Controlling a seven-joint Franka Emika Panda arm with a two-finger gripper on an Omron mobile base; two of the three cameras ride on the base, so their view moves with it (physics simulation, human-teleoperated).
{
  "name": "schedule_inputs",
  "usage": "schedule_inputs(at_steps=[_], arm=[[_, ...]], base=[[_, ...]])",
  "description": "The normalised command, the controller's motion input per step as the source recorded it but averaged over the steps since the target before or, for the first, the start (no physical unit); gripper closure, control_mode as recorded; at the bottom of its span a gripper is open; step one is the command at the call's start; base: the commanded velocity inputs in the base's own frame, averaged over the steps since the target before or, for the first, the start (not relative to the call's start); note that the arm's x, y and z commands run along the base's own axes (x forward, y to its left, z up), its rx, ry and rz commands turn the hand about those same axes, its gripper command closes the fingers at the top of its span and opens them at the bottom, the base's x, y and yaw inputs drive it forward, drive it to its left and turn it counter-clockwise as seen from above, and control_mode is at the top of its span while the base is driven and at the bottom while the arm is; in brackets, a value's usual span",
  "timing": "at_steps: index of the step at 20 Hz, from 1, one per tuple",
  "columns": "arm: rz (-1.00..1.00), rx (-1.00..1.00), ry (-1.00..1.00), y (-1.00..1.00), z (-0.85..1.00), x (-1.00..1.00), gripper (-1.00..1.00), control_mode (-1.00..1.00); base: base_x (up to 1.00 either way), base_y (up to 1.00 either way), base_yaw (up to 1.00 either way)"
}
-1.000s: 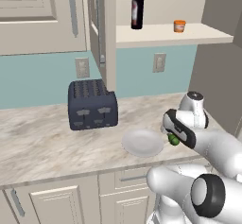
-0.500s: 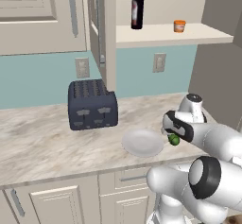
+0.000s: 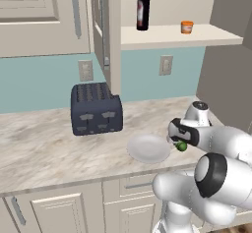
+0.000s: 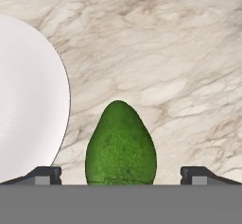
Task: Pick the avocado and bread from the counter and place them on the plate. Then pick the jam from the cabinet and place it next to the plate. Lastly close the cabinet door.
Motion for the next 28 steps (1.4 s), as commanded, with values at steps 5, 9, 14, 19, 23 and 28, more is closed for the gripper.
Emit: schedule_inputs(at_steps=[5, 9, 14, 19, 23, 28], arm=[[0.00, 0.00, 0.00, 0.00, -0.17, 0.06, -1.00, -1.00], [0.00, 0.00, 0.00, 0.00, -0.23, 0.05, -1.00, -1.00], [0.00, 0.00, 0.00, 0.00, -0.14, 0.02, 1.00, -1.00], [-0.03, 0.00, 0.00, 0.01, 0.17, 0.00, 1.00, -1.00], [-0.09, 0.00, 0.00, 0.04, 0.80, 0.00, 1.00, -1.00], [-0.02, 0.01, -0.02, 0.25, 0.79, 0.00, 1.00, -1.00]], base=[[0.00, 0.00, 0.00], [0.00, 0.00, 0.00], [0.00, 0.00, 0.00], [0.00, 0.00, 0.00], [0.00, 0.00, 0.00], [0.00, 0.00, 0.00]])
